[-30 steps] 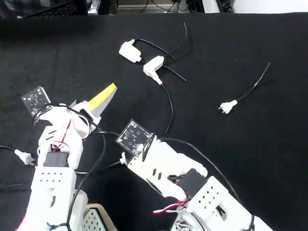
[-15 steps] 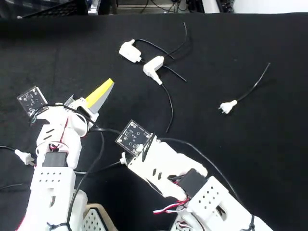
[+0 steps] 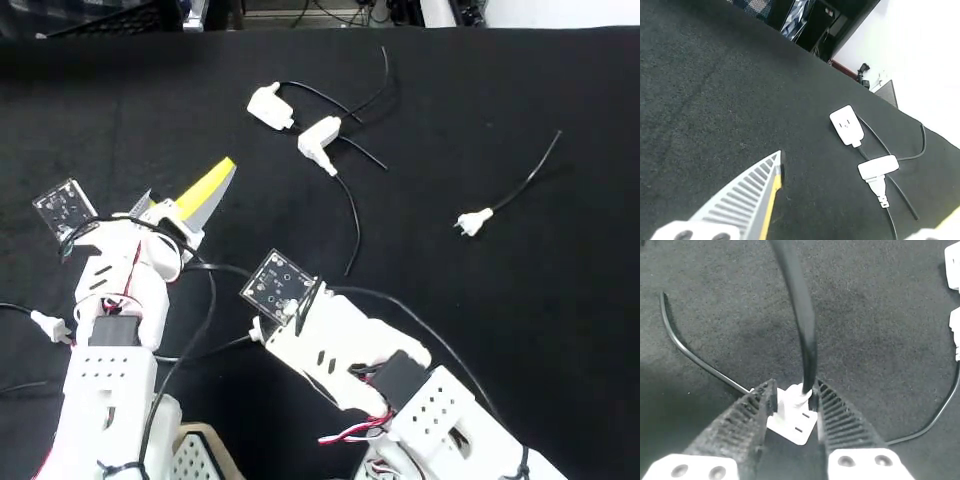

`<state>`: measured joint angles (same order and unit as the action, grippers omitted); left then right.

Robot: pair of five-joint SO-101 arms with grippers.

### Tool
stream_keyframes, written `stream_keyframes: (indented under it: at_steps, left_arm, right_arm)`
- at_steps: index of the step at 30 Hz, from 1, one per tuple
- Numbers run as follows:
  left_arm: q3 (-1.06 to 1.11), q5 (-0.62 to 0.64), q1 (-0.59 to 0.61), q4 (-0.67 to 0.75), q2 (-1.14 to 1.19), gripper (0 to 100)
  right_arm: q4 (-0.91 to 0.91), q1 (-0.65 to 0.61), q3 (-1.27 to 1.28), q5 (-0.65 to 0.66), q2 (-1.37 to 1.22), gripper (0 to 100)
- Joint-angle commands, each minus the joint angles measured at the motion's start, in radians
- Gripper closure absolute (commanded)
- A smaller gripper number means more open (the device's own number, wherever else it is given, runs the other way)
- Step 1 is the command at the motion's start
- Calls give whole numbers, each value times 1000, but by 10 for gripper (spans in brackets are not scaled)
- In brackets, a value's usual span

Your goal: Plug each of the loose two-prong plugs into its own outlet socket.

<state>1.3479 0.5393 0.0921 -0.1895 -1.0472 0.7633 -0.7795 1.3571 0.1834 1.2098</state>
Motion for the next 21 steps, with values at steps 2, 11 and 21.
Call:
stream_keyframes:
  at_steps: [2,11,21]
  left_arm:
    - [-59,0,8,32,-2,479]
    - [-59,0,16,37,-2,479]
    - [-59,-2,16,31,-2,479]
  right_arm:
    - [-5,-11,-7,12,13,885]
    - [-6,-11,-8,44,15,982]
    - [-31,14,-10,48,15,986]
